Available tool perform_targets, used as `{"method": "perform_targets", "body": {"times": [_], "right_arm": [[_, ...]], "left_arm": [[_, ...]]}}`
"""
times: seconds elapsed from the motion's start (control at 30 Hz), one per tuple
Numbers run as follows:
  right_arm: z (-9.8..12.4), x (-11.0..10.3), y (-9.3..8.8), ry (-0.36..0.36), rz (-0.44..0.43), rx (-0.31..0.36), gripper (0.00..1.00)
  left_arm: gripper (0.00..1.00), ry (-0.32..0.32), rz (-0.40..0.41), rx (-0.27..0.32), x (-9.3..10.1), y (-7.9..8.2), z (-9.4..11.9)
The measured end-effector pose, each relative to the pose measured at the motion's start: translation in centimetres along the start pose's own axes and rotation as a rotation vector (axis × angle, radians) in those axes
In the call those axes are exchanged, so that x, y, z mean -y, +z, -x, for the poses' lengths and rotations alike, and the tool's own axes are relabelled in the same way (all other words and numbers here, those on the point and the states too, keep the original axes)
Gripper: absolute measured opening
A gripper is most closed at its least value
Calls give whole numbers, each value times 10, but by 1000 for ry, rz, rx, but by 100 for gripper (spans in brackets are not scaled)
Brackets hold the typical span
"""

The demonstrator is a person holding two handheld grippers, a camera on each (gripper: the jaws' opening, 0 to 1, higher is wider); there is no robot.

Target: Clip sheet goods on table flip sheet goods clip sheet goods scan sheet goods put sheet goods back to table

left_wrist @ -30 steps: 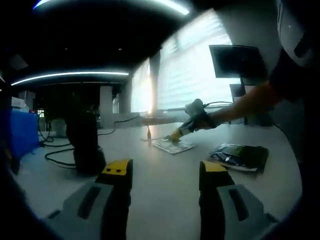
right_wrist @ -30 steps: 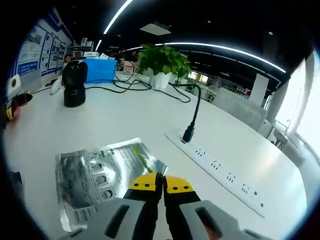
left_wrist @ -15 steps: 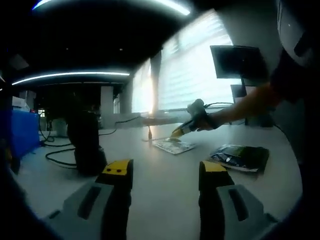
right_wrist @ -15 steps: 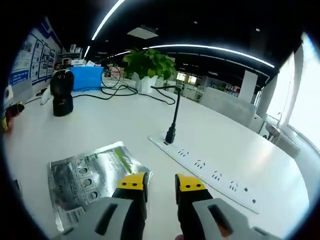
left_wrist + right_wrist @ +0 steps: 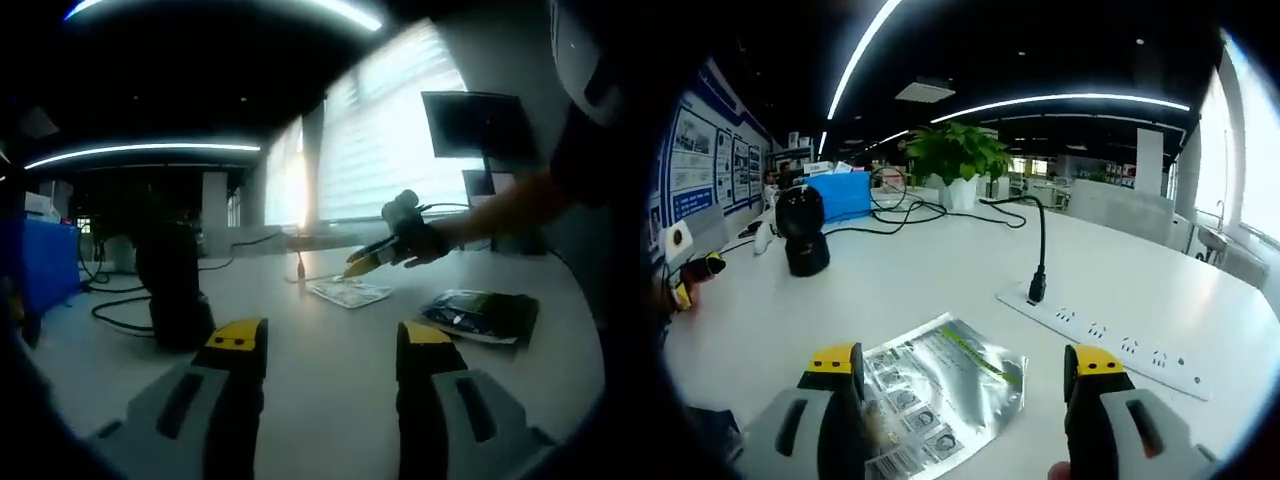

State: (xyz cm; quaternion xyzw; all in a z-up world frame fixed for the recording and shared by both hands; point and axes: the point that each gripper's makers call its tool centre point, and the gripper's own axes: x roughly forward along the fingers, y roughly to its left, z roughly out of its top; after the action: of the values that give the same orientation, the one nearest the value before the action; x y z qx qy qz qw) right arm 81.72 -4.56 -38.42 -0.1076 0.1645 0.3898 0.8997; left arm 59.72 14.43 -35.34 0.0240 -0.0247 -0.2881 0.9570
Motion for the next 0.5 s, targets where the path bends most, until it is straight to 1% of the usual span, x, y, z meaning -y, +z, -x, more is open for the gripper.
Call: {"method": "perform_targets", "body": {"times": [0.07, 0.13, 0.3, 0.43, 0.47, 0.5], "right_arm": [[-2, -4, -2, 12, 3, -5, 78], [-7, -9, -9, 30, 6, -27, 79], [-11, -10, -25, 50, 13, -86, 80], [-9, -4, -26, 46, 57, -110, 77], [-8, -1, -24, 37, 89, -117, 77], [-6, 3, -19, 26, 152, -115, 76]], "left_arm": [[44, -1, 0, -1, 0, 0, 0], [44, 1, -3, -3, 0, -1, 0], [44, 4, 0, -3, -1, -1, 0], [44, 7, -6, -8, -1, -2, -1], [44, 7, -8, -11, -1, -2, -1], [44, 8, -11, -13, -1, -2, -1]]}}
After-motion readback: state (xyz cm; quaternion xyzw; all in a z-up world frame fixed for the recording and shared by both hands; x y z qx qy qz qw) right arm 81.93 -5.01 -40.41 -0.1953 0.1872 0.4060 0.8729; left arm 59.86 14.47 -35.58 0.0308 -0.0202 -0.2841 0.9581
